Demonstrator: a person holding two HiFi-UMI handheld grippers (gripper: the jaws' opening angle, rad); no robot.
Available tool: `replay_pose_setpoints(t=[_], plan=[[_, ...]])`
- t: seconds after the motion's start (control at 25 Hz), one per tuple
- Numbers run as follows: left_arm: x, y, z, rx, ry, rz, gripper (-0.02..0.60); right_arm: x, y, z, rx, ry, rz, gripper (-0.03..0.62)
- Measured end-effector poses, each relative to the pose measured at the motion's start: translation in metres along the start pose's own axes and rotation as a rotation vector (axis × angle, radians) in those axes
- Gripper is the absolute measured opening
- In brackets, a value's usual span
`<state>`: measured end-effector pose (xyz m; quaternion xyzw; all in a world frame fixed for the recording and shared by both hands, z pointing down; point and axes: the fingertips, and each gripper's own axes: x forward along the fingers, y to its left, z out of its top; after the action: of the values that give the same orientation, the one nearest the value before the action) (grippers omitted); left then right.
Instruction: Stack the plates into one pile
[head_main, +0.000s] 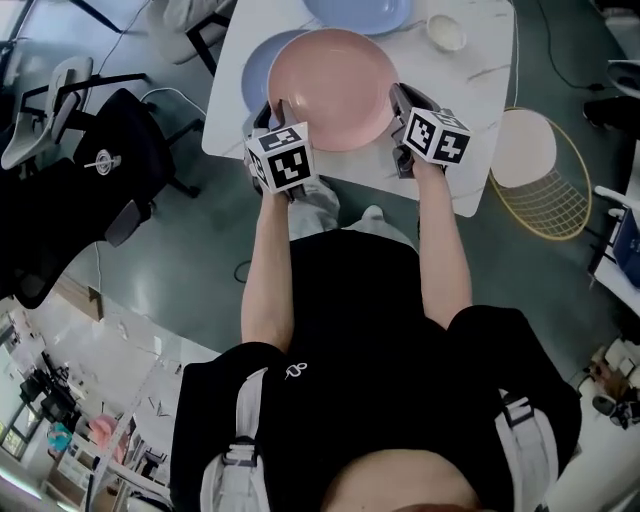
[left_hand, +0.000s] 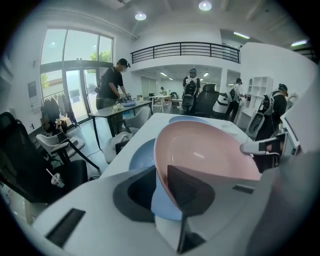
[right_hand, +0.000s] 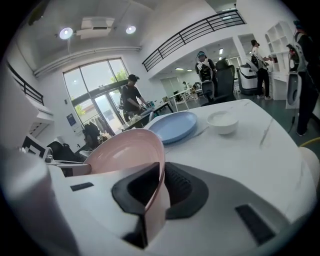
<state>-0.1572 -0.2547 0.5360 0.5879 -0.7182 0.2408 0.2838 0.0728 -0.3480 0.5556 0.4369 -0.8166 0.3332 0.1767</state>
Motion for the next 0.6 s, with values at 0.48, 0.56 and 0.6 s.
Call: replay_pose_setpoints(t=[0.48,0.56,0.6], plan=[[0.033,0.079,-0.012,-0.016,0.034,-0.001,0.091,0.059,0.058,-0.013,-0.025,0.04,-0.004,0.043],[0.039,0.08,-0.017,-0.032,0.041,-0.01,0.091,0.062,0.058,-0.015,-0.024,0.048,-0.012,0.043],[0.042,0.08,-0.02,-0.043,0.048,-0.016,0.091,0.063,0.056,-0.018,-0.022,0.051,-0.019,0.043]])
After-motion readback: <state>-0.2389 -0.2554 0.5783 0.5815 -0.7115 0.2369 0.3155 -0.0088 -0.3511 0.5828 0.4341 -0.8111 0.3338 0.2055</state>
